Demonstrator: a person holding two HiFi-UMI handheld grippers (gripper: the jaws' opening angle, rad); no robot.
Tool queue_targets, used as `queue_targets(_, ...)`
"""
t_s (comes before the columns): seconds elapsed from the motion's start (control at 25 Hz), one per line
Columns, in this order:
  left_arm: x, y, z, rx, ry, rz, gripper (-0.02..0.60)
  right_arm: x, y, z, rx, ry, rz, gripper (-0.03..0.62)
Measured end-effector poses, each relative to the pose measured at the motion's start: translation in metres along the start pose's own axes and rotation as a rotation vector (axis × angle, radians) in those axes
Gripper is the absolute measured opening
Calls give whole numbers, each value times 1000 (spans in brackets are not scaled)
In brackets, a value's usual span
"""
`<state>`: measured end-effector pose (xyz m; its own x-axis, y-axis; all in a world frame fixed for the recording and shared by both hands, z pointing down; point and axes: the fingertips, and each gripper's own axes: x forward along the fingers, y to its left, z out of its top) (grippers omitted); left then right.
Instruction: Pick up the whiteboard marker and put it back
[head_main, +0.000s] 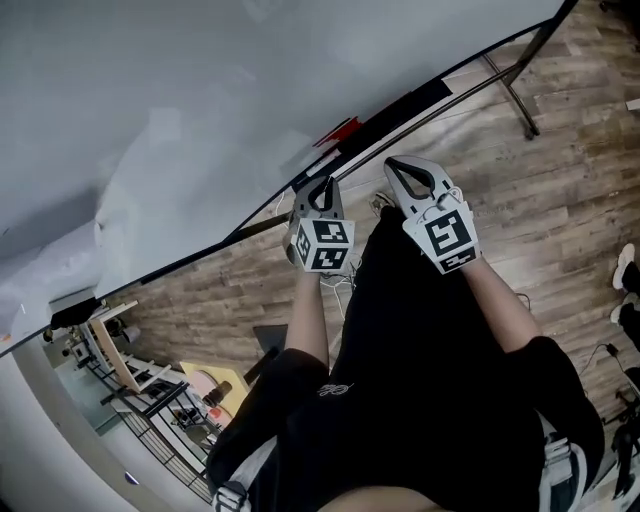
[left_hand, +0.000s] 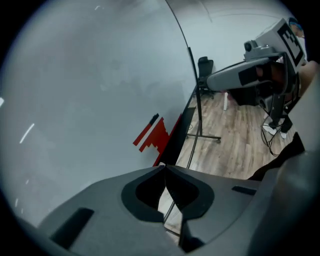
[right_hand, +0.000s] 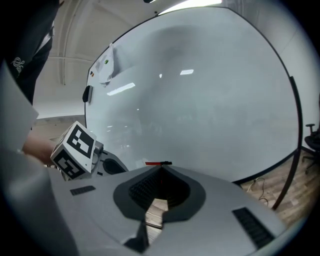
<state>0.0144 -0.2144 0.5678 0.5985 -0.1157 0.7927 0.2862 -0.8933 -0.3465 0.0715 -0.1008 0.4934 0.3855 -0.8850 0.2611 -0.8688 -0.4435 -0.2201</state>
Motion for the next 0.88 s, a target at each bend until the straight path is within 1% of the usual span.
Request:
queue_targets(0.12,19,6,-10,49,36,-23,8,15,1,-6,9,21,-12,3)
queue_targets(0.32,42,1,-35,71,105,-69,9,22,11,-18,12,49,-14,3)
queue_targets(0.6,60,21,-59,229,215,10,9,32,14,-19,11,64,-23,3)
queue_targets(0.68,64,23,-63,262,247,16,11,34,11,-19,14,64,-26,3)
queue_targets(0.72,66,23,-66,270,264,11,29,34,10,-20,16,64,-28,3)
queue_targets(0.76,69,22,-69,274,280,4,73,35,8,-20,17,64,-32,3)
queue_targets(0.8,71,22,-72,277,291,-1,87,34,6,-21,17,63,-37,3)
queue_targets(0.88,71,21,-73,287,301,3,87,31,5,-21,14,62,-48,3)
